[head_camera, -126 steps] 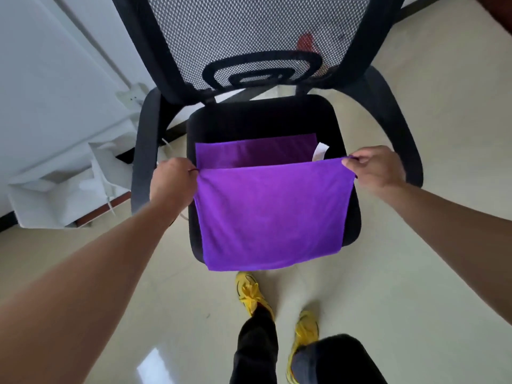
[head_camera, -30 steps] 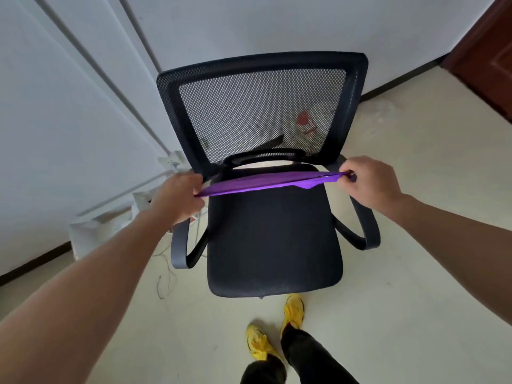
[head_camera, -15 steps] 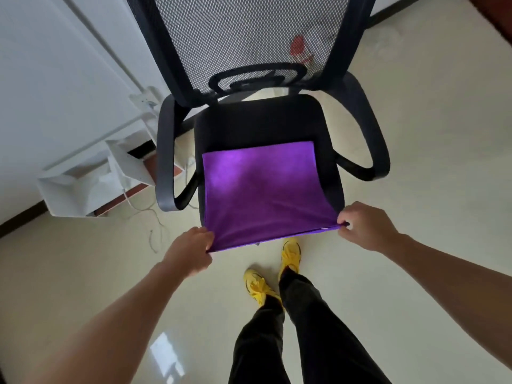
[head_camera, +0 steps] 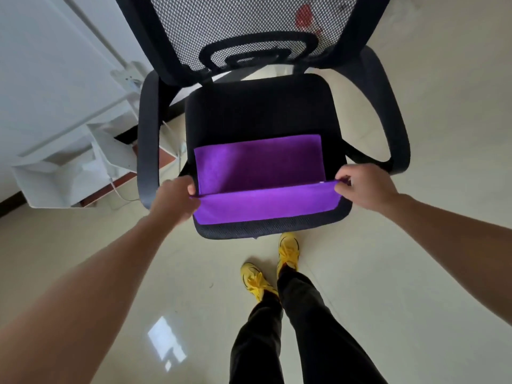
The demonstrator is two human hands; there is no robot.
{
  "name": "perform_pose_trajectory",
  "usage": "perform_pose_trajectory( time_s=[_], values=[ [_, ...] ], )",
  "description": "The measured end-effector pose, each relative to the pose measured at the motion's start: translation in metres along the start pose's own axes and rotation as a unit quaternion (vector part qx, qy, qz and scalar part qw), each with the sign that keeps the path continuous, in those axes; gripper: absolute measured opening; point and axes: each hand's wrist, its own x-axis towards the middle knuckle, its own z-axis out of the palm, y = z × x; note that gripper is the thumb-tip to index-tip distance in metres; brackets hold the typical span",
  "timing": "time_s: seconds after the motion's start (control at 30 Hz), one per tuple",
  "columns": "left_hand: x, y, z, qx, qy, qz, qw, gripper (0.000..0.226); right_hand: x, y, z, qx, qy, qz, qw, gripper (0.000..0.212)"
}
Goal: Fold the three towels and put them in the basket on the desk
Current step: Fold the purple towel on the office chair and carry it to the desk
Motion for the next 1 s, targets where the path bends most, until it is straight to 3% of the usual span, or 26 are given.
perform_pose_trajectory(
  time_s=[0.5,0.63,0.7,0.73,0.83,0.9,1.0],
  values=[
    [0.141,0.022,0.019,-0.017,0.092,-0.125,0.988,0.025,0.159,0.033,0.039,-0.024,-0.039,0.086,0.995,0.023],
    [0.129,0.035,0.033,-0.005,0.199,-0.108,0.974,0.024,0.157,0.028,0.048,-0.036,0.068,0.077,0.994,0.026],
    [0.112,0.049,0.048,-0.017,0.185,-0.013,0.983,0.023,0.145,0.011,0.057,0.016,0.105,0.022,0.994,0.021],
    [0.105,0.056,0.059,-0.026,0.131,0.034,0.99,0.024,0.139,0.001,0.064,0.063,0.082,-0.006,0.995,0.018],
    [0.096,0.064,0.083,-0.02,-0.046,0.049,0.998,0.049,0.127,-0.019,0.085,0.218,-0.102,0.007,0.971,0.023],
    [0.101,0.054,0.086,-0.06,-0.033,-0.007,0.998,0.062,0.134,-0.011,0.089,0.319,-0.128,0.104,0.933,0.025],
    [0.104,0.035,0.084,-0.04,0.023,-0.041,0.998,0.064,0.148,0.024,0.085,0.372,-0.016,0.224,0.901,0.021]
  ],
)
